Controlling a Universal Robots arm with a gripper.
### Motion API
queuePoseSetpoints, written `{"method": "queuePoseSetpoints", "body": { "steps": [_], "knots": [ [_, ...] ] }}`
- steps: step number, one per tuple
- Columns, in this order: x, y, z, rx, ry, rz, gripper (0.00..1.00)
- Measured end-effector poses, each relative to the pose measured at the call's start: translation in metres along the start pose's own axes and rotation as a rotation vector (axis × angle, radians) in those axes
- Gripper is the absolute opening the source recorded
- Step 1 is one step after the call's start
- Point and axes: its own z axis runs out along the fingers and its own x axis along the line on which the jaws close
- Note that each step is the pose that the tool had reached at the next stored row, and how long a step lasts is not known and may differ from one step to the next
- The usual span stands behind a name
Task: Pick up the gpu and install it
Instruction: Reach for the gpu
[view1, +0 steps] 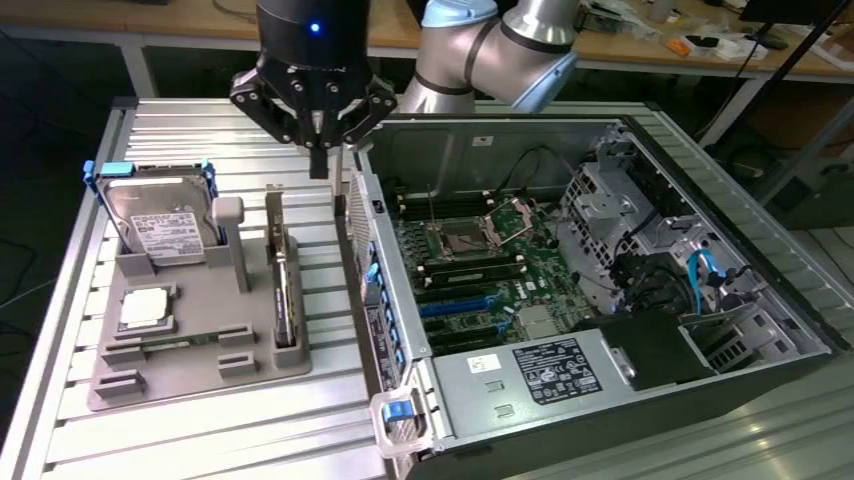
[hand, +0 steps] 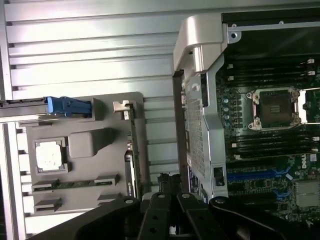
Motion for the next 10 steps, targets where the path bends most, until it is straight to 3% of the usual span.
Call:
{"method": "queuePoseSetpoints", "body": {
  "steps": [4, 10],
  "knots": [
    [0.012, -0.0009, 0.0000, -0.0003, 0.0000, 0.000, 0.11],
    [0.015, -0.0011, 0.0007, -0.0024, 0.0016, 0.003, 0.11]
  ]
}}
